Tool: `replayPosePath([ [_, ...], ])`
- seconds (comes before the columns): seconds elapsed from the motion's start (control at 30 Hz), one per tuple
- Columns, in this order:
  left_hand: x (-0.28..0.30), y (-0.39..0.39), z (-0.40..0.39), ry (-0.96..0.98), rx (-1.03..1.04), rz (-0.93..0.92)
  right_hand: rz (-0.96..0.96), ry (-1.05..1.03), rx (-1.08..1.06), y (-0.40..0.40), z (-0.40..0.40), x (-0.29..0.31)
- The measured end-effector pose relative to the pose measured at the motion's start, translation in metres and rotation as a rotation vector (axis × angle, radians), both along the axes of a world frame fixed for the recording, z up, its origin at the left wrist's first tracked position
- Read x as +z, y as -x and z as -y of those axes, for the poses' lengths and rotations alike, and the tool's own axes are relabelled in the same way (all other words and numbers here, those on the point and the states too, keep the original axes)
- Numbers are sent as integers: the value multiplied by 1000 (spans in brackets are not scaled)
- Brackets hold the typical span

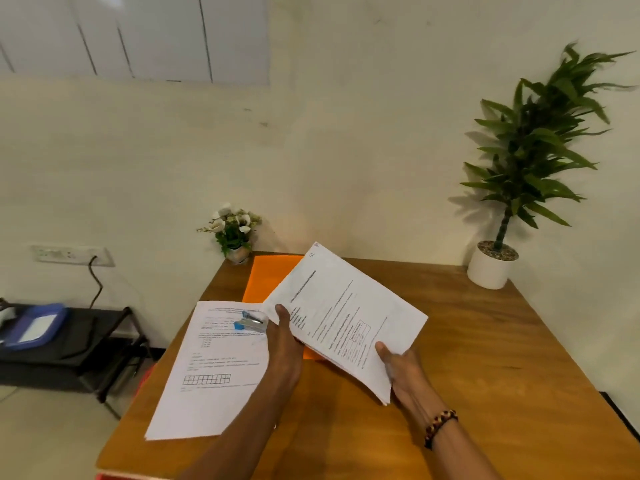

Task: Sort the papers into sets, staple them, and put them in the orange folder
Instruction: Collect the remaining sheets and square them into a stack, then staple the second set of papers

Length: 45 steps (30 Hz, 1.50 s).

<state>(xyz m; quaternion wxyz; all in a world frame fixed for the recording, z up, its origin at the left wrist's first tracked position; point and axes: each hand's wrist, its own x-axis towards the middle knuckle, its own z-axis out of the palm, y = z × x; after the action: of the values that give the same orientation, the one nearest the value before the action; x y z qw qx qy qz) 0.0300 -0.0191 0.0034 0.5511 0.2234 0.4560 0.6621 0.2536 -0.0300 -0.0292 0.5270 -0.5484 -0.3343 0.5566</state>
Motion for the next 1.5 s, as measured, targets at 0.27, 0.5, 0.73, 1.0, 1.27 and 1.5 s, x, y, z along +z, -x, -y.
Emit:
replayPosePath([
  [0.27, 5, 71, -7, 192, 139, -217, -72, -44, 247, 33, 5, 9],
  [0.5, 18, 119, -7, 229, 33, -300, 380, -25, 392, 32, -34, 78],
  [0.73, 20, 123, 7, 103, -269, -522, 283, -130, 641, 104, -55, 97],
  [1.0, 26, 146, 17, 57, -185, -318, 414, -354, 345, 134, -55, 68],
  [1.27, 16, 139, 18, 126, -105, -528, 379, -380, 332, 144, -55, 48],
  [1.5, 29, 178, 13, 205, -130, -620, 443, -285, 337, 151, -74, 58],
])
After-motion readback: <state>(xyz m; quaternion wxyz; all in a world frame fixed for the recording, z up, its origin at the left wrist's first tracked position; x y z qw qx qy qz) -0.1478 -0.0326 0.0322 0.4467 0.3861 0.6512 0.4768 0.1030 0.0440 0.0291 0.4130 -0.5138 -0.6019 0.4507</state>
